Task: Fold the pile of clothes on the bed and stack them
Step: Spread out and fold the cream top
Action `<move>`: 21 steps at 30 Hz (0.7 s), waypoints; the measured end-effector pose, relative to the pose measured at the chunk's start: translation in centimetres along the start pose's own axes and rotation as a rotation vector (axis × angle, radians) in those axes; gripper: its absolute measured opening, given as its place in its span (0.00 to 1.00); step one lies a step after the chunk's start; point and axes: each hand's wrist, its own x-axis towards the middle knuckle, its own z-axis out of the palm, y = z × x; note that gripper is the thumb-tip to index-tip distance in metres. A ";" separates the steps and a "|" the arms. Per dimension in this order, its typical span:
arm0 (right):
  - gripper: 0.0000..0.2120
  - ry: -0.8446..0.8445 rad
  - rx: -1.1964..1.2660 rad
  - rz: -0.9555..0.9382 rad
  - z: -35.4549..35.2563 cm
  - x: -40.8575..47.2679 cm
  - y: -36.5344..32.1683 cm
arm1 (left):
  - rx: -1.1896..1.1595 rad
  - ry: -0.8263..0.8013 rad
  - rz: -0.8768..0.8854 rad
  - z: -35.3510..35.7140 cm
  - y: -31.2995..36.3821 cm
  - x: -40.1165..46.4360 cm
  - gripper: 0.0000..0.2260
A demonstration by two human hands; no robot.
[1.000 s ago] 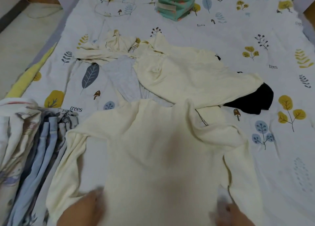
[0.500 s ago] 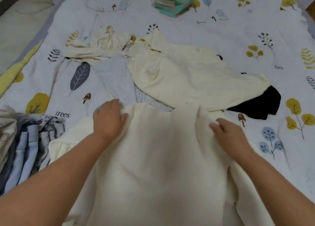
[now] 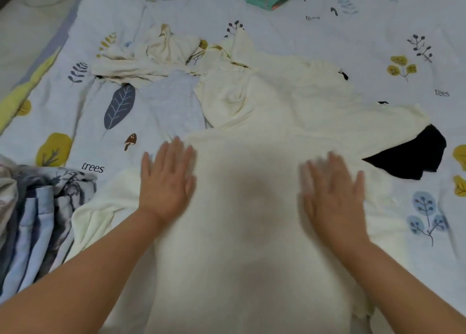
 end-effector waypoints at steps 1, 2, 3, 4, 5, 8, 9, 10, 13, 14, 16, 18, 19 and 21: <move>0.28 -0.195 -0.068 -0.083 0.7 -0.5 -0.7 | 0.071 -0.162 0.041 0.6 -0.4 -0.2 0.26; 0.29 -0.352 -0.102 -0.108 1.5 -0.9 -1.0 | 0.095 -0.262 0.062 1.3 -1.0 -0.1 0.26; 0.29 -0.445 -0.101 -0.091 2.2 -1.0 -0.7 | 0.053 -0.333 0.065 1.1 -1.6 0.1 0.26; 0.30 -0.497 -0.100 -0.066 2.5 -0.9 -0.5 | -0.037 -0.323 0.072 0.6 -1.9 0.3 0.26; 0.30 -0.513 -0.085 -0.053 2.6 -0.8 -0.6 | -0.139 -0.243 0.069 -0.4 -2.2 0.4 0.25; 0.28 -0.486 0.010 -0.027 1.2 -0.7 -1.7 | -0.244 0.100 -0.151 -2.6 -4.6 0.0 0.20; 0.27 -0.480 0.035 -0.022 0.7 -1.0 -2.2 | -0.218 0.102 -0.258 -3.1 -5.6 -0.4 0.21; 0.27 -0.471 0.060 -0.023 0.2 -1.4 -2.6 | -0.187 0.022 -0.358 -3.4 -6.6 -0.9 0.23; 0.26 -0.484 0.107 -0.052 -1.0 -3.3 -4.0 | -0.157 -0.389 -0.514 -3.7 -8.3 -2.3 0.22; 0.26 -0.495 0.132 -0.057 -1.3 -3.9 -4.5 | -0.148 -0.482 -0.503 -3.8 -8.3 -2.6 0.20; 0.26 -0.510 0.200 -0.050 -1.8 -4.9 -5.5 | -0.088 -0.519 -0.426 -4.5 -8.0 -2.8 0.16; 0.25 -0.494 0.224 -0.060 -2.3 -5.7 -6.4 | -0.078 -0.362 -0.385 -6.0 -7.1 -2.7 0.10; 0.24 -0.477 0.248 -0.066 -2.6 -6.0 -6.7 | -0.097 -0.259 -0.390 -6.9 -6.5 -2.8 0.07; 0.21 -0.459 0.393 -0.040 -3.4 -6.6 -7.6 | -0.147 -0.111 -0.393 -8.8 -4.3 -3.1 0.07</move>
